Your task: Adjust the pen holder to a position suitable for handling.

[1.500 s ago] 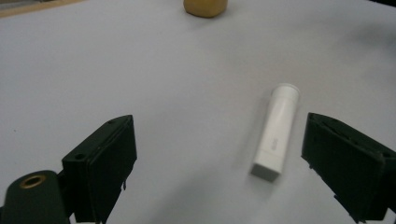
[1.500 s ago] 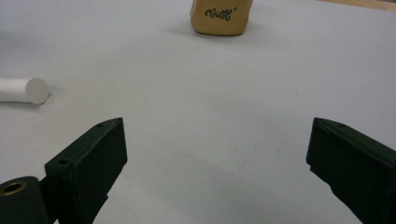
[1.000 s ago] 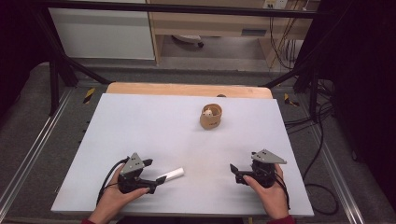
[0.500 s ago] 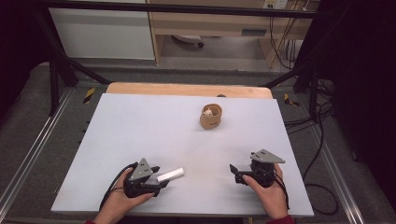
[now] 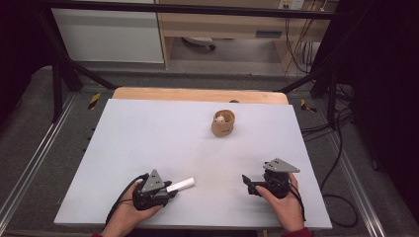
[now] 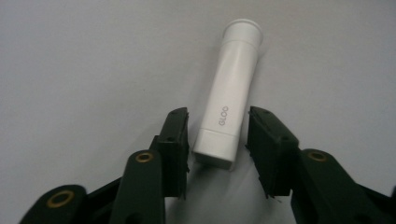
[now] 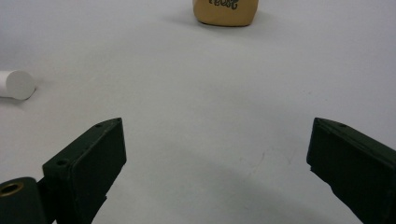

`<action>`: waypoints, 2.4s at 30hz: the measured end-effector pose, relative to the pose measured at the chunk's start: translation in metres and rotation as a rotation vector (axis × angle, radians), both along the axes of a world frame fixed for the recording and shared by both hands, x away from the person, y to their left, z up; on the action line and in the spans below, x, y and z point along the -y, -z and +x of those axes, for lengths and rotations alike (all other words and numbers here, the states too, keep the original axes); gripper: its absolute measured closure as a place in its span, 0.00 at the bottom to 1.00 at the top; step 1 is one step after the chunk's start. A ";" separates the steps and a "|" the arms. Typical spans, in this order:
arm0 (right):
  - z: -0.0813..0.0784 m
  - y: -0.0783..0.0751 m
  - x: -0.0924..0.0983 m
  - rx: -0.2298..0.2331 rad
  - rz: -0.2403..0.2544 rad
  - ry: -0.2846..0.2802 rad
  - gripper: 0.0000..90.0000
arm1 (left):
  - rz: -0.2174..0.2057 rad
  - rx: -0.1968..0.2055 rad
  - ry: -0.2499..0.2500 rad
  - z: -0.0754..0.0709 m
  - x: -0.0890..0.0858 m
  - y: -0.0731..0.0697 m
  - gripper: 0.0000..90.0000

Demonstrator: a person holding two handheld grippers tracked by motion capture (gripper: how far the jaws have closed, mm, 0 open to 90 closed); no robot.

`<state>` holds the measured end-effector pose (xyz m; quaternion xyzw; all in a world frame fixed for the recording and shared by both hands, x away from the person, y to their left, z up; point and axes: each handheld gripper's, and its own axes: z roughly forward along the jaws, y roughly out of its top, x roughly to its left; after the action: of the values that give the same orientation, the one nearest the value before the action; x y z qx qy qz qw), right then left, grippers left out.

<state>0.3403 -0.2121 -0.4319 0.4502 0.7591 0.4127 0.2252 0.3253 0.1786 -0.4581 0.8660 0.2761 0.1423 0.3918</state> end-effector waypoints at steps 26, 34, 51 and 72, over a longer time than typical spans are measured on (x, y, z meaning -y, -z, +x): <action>0.009 0.001 -0.026 0.038 -0.033 -0.147 0.04 | 0.072 -0.034 0.085 0.039 0.005 -0.030 0.79; 0.017 0.002 -0.045 0.058 -0.080 -0.223 0.04 | 0.103 -0.052 0.117 0.062 0.014 -0.045 0.79; 0.017 -0.012 -0.093 0.158 -0.122 -0.319 0.06 | 0.100 -0.042 0.117 0.073 0.024 -0.067 0.79; -0.009 -0.010 -0.120 0.283 -0.295 -0.375 0.12 | 0.112 -0.081 0.143 0.060 0.022 -0.068 0.79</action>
<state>0.3309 -0.0919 -0.4215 0.2019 0.8421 0.3910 0.3118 0.3852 0.1565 -0.3901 0.9091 0.2208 0.0938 0.3405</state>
